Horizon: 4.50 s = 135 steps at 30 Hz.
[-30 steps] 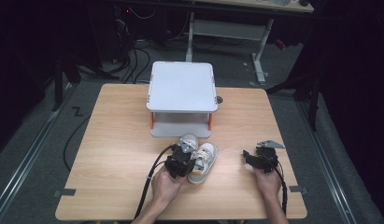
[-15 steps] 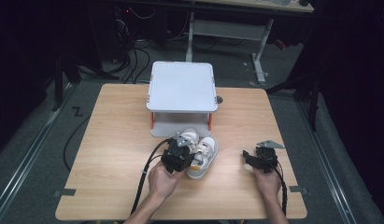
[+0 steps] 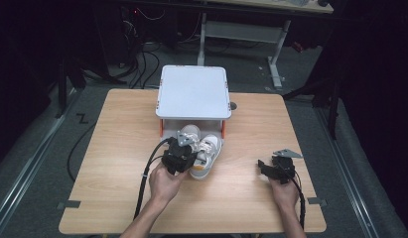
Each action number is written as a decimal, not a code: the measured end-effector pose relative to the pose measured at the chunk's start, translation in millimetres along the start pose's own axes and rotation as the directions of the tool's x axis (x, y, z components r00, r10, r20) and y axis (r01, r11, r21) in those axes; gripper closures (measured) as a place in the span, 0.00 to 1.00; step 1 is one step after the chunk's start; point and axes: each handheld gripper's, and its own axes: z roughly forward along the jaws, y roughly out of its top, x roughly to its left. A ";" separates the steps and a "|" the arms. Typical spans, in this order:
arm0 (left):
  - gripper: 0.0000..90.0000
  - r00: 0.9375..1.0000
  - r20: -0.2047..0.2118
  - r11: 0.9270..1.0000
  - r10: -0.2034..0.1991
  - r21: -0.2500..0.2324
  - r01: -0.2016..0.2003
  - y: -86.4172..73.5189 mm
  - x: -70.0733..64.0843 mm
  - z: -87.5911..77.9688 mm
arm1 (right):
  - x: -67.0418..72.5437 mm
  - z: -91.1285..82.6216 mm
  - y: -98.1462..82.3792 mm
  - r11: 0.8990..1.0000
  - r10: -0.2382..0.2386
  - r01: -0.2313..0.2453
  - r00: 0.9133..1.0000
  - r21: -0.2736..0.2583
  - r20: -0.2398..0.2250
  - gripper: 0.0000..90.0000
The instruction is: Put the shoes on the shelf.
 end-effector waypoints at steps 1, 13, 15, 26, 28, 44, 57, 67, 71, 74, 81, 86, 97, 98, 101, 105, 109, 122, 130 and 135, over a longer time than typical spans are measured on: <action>0.90 1.000 -0.004 1.000 0.002 -0.006 -0.002 1.7 2.2 0.2 | -0.6 -0.3 0.0 1.000 0.006 -0.006 1.000 -0.004 -0.006 0.50; 0.90 0.992 -0.128 0.998 0.016 -0.058 -0.023 6.2 16.2 24.4 | 19.5 -14.6 17.4 0.998 -0.021 0.013 0.991 -0.060 -0.133 0.71; 0.90 0.990 -0.139 0.998 0.011 -0.064 -0.020 7.0 19.8 30.2 | 26.7 -19.2 29.3 0.996 -0.051 0.039 0.985 -0.080 -0.165 0.71; 0.90 0.984 -0.173 0.997 -0.043 -0.068 0.031 6.2 36.6 58.8 | 63.0 -49.1 114.6 0.969 -0.151 0.084 0.944 -0.231 -0.293 0.86; 0.90 0.983 -0.176 0.997 -0.058 -0.067 0.047 5.7 40.1 62.7 | 68.9 -53.1 127.7 0.962 -0.174 0.098 0.940 -0.255 -0.295 0.87; 0.88 0.971 -0.214 0.993 -0.105 -0.066 0.093 4.7 49.9 86.7 | 126.7 -37.8 200.2 0.928 -0.311 0.238 0.918 -0.286 -0.247 0.90; 0.71 0.967 -0.219 0.990 -0.129 -0.080 0.114 6.9 49.9 88.5 | 140.8 -2.0 209.9 0.952 -0.281 0.236 0.926 -0.194 -0.254 0.89; 0.44 0.974 -0.162 0.986 -0.161 -0.062 0.153 10.7 52.0 78.1 | 140.7 -0.7 210.9 0.944 -0.313 0.271 0.917 -0.191 -0.248 0.91; 0.38 0.977 -0.162 0.987 -0.139 -0.107 0.122 13.1 48.0 64.2 | 142.8 -1.3 212.1 0.942 -0.320 0.282 0.918 -0.180 -0.236 0.91; 0.35 0.978 -0.159 0.984 -0.134 -0.137 0.113 18.2 44.8 54.1 | 144.5 -1.7 211.9 0.940 -0.327 0.291 0.919 -0.180 -0.222 0.91; 0.25 0.979 -0.174 0.991 -0.111 -0.096 0.095 4.1 32.2 31.4 | 143.9 -1.6 211.6 0.940 -0.324 0.287 0.919 -0.182 -0.225 0.91; 0.17 0.972 -0.189 0.990 -0.138 -0.029 0.135 -15.2 33.0 24.0 | 144.0 -1.6 211.6 0.941 -0.322 0.285 0.920 -0.183 -0.225 0.91; 0.16 0.965 -0.217 0.978 -0.150 0.110 0.177 -21.1 27.1 56.4 | 145.6 -2.1 210.3 0.938 -0.329 0.292 0.921 -0.188 -0.210 0.91; 0.17 0.963 -0.227 0.979 -0.145 0.108 0.173 -20.4 25.3 59.0 | 146.0 -2.3 209.9 0.939 -0.326 0.290 0.922 -0.187 -0.208 0.91; 0.17 0.961 -0.234 0.980 -0.149 0.094 0.175 -18.4 24.2 62.9 | 147.1 -2.4 209.6 0.936 -0.332 0.296 0.922 -0.190 -0.198 0.91; 0.21 0.957 -0.248 0.981 -0.148 0.082 0.173 -15.4 25.6 67.6 | 147.0 -2.3 209.0 0.936 -0.330 0.293 0.923 -0.193 -0.196 0.91; 0.22 0.958 -0.234 0.980 -0.166 0.068 0.187 -12.9 28.4 70.6 | 147.8 -2.5 209.7 0.937 -0.330 0.295 0.923 -0.187 -0.196 0.91; 0.30 0.948 -0.261 0.982 -0.183 0.001 0.189 -1.0 42.5 93.8 | 147.3 -3.0 208.9 0.939 -0.325 0.291 0.925 -0.185 -0.197 0.91; 0.30 0.934 -0.289 0.977 -0.211 -0.039 0.209 3.8 45.8 107.4 | 147.9 -3.0 209.3 0.940 -0.325 0.292 0.925 -0.180 -0.198 0.92; 0.31 0.937 -0.282 0.979 -0.205 -0.042 0.202 4.6 47.9 108.1 | 148.1 -2.8 209.5 0.938 -0.328 0.294 0.924 -0.181 -0.196 0.92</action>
